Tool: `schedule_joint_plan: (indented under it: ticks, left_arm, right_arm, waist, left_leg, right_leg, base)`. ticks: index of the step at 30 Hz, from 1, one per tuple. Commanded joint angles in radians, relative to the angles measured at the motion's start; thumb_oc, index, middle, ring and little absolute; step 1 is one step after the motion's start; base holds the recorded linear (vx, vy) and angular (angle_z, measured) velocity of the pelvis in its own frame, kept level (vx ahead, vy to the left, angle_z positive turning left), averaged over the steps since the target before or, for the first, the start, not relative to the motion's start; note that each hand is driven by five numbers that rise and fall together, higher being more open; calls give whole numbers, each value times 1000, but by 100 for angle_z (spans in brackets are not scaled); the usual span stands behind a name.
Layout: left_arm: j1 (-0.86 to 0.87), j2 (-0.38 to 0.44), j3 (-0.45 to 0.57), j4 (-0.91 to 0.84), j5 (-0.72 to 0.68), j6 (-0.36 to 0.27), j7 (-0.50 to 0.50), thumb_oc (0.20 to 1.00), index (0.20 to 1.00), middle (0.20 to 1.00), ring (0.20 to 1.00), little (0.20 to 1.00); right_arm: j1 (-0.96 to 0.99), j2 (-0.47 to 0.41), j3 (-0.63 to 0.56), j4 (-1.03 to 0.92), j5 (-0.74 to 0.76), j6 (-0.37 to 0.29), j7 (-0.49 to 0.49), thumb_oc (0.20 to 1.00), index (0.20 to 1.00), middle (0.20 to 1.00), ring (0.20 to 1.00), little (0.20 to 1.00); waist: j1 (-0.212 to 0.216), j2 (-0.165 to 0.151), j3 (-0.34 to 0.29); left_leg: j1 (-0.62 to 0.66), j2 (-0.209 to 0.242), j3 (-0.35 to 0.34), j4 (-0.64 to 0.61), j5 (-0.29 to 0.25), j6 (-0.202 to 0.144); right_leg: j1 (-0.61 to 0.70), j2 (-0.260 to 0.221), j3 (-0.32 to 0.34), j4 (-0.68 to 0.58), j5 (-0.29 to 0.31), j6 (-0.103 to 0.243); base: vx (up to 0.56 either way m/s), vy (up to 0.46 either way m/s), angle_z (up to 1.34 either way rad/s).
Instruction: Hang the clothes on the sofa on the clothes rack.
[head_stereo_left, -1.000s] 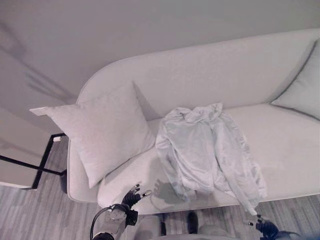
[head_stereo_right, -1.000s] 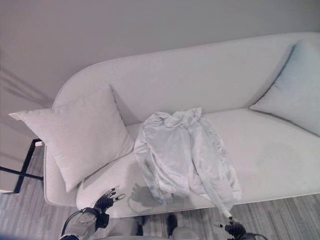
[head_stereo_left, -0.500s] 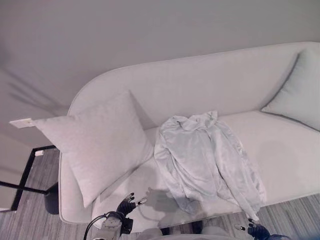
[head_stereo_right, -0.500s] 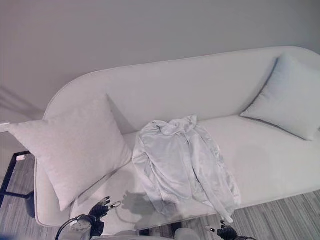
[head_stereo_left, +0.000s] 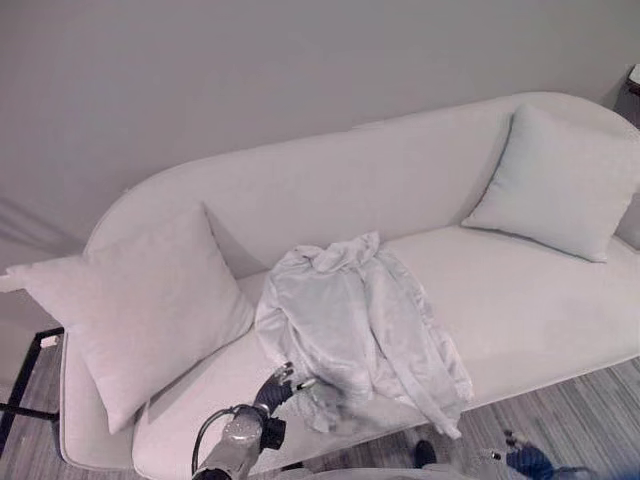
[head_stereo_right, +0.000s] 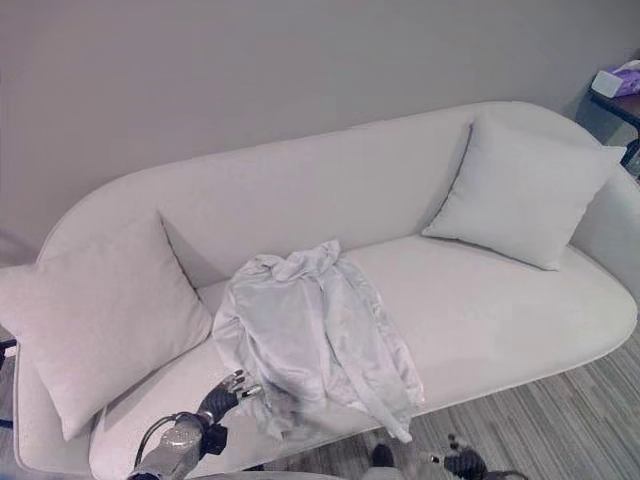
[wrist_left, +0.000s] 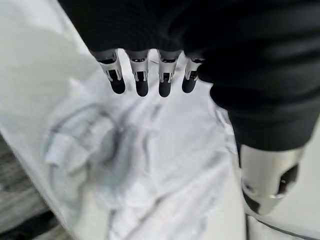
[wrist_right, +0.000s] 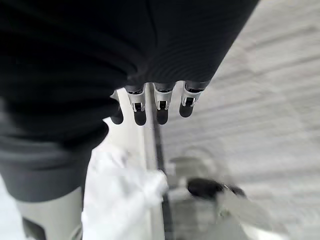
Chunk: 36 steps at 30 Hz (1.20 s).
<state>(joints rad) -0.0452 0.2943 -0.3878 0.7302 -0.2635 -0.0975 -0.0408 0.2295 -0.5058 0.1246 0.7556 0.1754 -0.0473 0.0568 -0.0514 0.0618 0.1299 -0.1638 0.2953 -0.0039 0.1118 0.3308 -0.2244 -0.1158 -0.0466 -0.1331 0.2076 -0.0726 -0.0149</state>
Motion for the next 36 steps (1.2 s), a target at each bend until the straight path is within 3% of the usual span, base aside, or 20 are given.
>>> schedule_joint_plan:
  ticks: [1,2,4,5,9,16,18,19,21,23,25,26,29,30,36]
  left_arm:
    - [-67,52,78,-66,-30,-28,12,1000,1000,1000,1000,1000]
    - [-78,51,79,-69,-28,-32,16,1000,1000,1000,1000,1000]
    - [-86,50,78,-72,-27,-31,19,1000,1000,1000,1000,1000]
    - [-104,53,71,-85,-19,-35,22,1000,1000,1000,1000,1000]
    - [-112,56,64,-113,-10,-42,29,1000,1000,1000,1000,1000]
    - [-117,121,114,-139,44,-48,43,1000,1000,1000,1000,1000]
    - [-121,129,120,-137,53,-47,46,1000,1000,1000,1000,1000]
    - [-125,144,142,-140,64,-43,54,1000,1000,1000,1000,1000]
    - [-139,159,154,-138,63,-44,65,1000,1000,1000,1000,1000]
    - [-164,169,168,-138,61,-45,84,1000,1000,1000,1000,1000]
    - [-212,177,169,-129,58,-52,107,1000,1000,1000,1000,1000]
    - [-224,183,168,-135,71,-44,106,1000,1000,1000,1000,1000]
    - [-240,188,181,-134,74,-50,121,1000,1000,1000,1000,1000]
    - [-278,206,191,-126,79,-59,148,1000,1000,1000,1000,1000]
    - [-491,263,133,-64,78,-73,217,1000,1000,1000,1000,1000]
  right_arm:
    - [-55,-23,-19,7,15,-35,-30,1000,1000,1000,1000,1000]
    - [-67,-31,-25,3,22,-37,-37,1000,1000,1000,1000,1000]
    - [-71,-35,-31,-6,24,-39,-41,1000,1000,1000,1000,1000]
    - [-92,-51,-36,-15,27,-43,-48,1000,1000,1000,1000,1000]
    - [-104,-52,-46,-53,14,-48,-58,1000,1000,1000,1000,1000]
    - [-178,-39,-10,-114,-19,-53,-49,1000,1000,1000,1000,1000]
    - [-188,-39,-1,-121,-26,-54,-47,1000,1000,1000,1000,1000]
    - [-212,-40,10,-149,-31,-52,-42,1000,1000,1000,1000,1000]
    - [-231,-43,22,-167,-29,-55,-44,1000,1000,1000,1000,1000]
    - [-243,-46,28,-207,-28,-60,-50,1000,1000,1000,1000,1000]
    - [-253,-59,16,-245,-10,-69,-59,1000,1000,1000,1000,1000]
    - [-237,-66,3,-274,-16,-71,-65,1000,1000,1000,1000,1000]
    - [-229,-69,-7,-300,-18,-75,-66,1000,1000,1000,1000,1000]
    - [-244,-81,-16,-336,-15,-86,-71,1000,1000,1000,1000,1000]
    - [-427,-131,27,-357,56,-117,-129,1000,1000,1000,1000,1000]
  waist:
    - [-7,-81,80]
    - [0,-85,78]
    - [4,-83,76]
    - [17,-59,67]
    - [8,-47,51]
    - [18,-61,44]
    - [23,-64,50]
    - [25,-70,72]
    - [25,-74,105]
    - [20,-73,131]
    - [5,-80,159]
    - [2,-89,158]
    - [-6,-101,166]
    - [-6,-114,167]
    - [-5,-120,212]
  left_leg:
    - [59,-124,56,104,-251,100]
    - [29,-167,50,69,-276,111]
    - [32,-189,53,25,-279,119]
    - [33,-226,67,-92,-259,134]
    - [73,-260,44,-162,-248,149]
    - [134,-310,81,-199,-294,202]
    - [139,-317,85,-199,-303,210]
    - [148,-325,95,-199,-315,223]
    - [148,-320,103,-199,-312,226]
    - [146,-314,98,-199,-316,226]
    - [139,-323,87,-199,-325,223]
    - [135,-331,77,-199,-328,222]
    - [129,-336,65,-199,-333,222]
    - [105,-328,66,-199,-330,216]
    - [8,-315,41,-199,-292,206]
  right_leg:
    - [202,-104,37,-288,123,131]
    - [200,-103,43,-294,124,133]
    - [201,-102,47,-295,121,135]
    - [201,-86,54,-295,112,142]
    - [209,-92,64,-289,97,154]
    - [143,-166,150,-191,105,197]
    - [127,-175,156,-165,108,204]
    - [70,-181,179,-80,156,213]
    - [15,-161,189,-12,185,212]
    - [-41,-126,190,1,177,202]
    - [-93,-81,186,-78,176,189]
    - [-76,-82,192,-145,174,186]
    - [-71,-65,205,-179,190,191]
    - [-64,-65,198,-236,223,186]
    - [-101,-60,174,-281,245,181]
  base:
    - [37,-169,85]
    - [94,-96,23]
    - [127,31,-23]
    - [129,71,-30]
    - [194,140,-27]
    - [154,203,-32]
    - [58,141,-29]
    - [54,184,-19]
    - [-17,93,-20]
    - [-15,20,-7]
    - [13,-36,20]
    - [74,-77,25]
    - [37,-72,38]
    - [-24,-148,72]
    - [-52,-61,13]
